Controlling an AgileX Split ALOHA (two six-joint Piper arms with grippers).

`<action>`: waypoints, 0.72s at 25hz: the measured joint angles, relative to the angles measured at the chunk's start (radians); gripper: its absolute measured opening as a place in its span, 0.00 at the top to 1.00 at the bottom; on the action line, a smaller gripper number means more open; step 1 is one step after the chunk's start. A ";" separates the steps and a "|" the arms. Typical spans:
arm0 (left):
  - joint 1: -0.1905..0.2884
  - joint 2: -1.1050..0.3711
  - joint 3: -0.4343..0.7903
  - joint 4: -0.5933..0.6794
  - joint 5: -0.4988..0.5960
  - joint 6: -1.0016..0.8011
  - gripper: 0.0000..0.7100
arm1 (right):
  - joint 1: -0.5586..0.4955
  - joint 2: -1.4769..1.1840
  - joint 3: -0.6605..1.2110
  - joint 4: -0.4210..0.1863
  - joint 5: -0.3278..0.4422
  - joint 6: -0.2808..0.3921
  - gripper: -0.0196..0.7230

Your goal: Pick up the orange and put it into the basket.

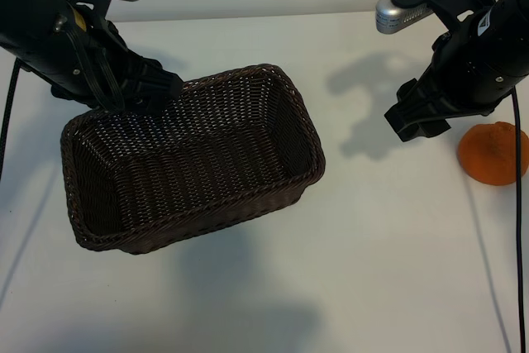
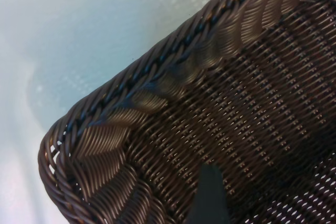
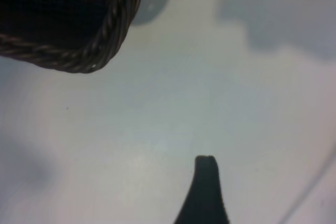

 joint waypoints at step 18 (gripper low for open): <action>0.000 0.000 0.000 0.000 -0.029 0.000 0.17 | 0.000 0.000 0.000 0.001 -0.021 0.002 0.20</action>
